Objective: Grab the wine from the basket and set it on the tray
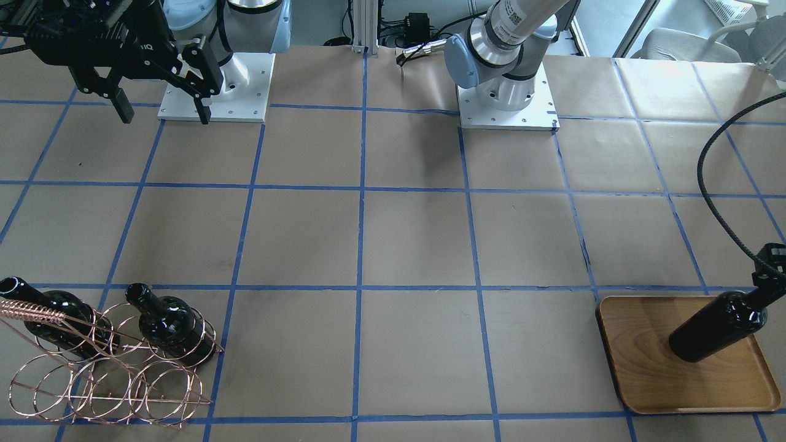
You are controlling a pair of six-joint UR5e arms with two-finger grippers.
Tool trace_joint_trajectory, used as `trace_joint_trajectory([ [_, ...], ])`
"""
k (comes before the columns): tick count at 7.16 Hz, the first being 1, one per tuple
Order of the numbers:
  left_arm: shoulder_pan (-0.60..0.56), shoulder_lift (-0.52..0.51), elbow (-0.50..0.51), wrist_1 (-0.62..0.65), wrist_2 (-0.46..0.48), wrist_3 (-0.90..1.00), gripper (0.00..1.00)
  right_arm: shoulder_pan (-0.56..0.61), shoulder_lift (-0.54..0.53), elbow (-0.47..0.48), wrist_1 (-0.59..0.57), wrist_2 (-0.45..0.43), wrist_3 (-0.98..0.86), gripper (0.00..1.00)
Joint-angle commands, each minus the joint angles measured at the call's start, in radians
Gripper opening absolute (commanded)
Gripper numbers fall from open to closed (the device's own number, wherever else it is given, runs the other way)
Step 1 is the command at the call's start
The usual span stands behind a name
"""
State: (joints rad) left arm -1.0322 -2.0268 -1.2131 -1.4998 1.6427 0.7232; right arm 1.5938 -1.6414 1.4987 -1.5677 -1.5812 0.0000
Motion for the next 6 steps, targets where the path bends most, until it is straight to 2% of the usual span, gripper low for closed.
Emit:
trace_joint_trajectory([
  [1, 0.003, -0.015, 0.006, 0.003, -0.007, -0.001, 0.0, 0.0, -0.001, 0.0, 0.0, 0.0, 0.0, 1.0],
  [3, 0.003, -0.024, 0.004, 0.003, -0.001, -0.001, 0.0, 0.0, 0.0, 0.0, 0.0, 0.0, 0.0, 1.0],
  [4, 0.003, -0.026, 0.004, 0.007, 0.002, -0.001, 0.17, 0.0, 0.0, 0.0, 0.0, 0.0, 0.0, 1.0],
  [5, 0.003, -0.021, 0.004, 0.01, -0.003, -0.001, 0.73, 0.0, 0.0, 0.0, 0.0, 0.0, 0.0, 1.0],
  [6, -0.002, -0.004, 0.001, 0.004, -0.001, -0.001, 1.0, 0.0, 0.0, 0.0, 0.0, 0.0, 0.0, 1.0],
])
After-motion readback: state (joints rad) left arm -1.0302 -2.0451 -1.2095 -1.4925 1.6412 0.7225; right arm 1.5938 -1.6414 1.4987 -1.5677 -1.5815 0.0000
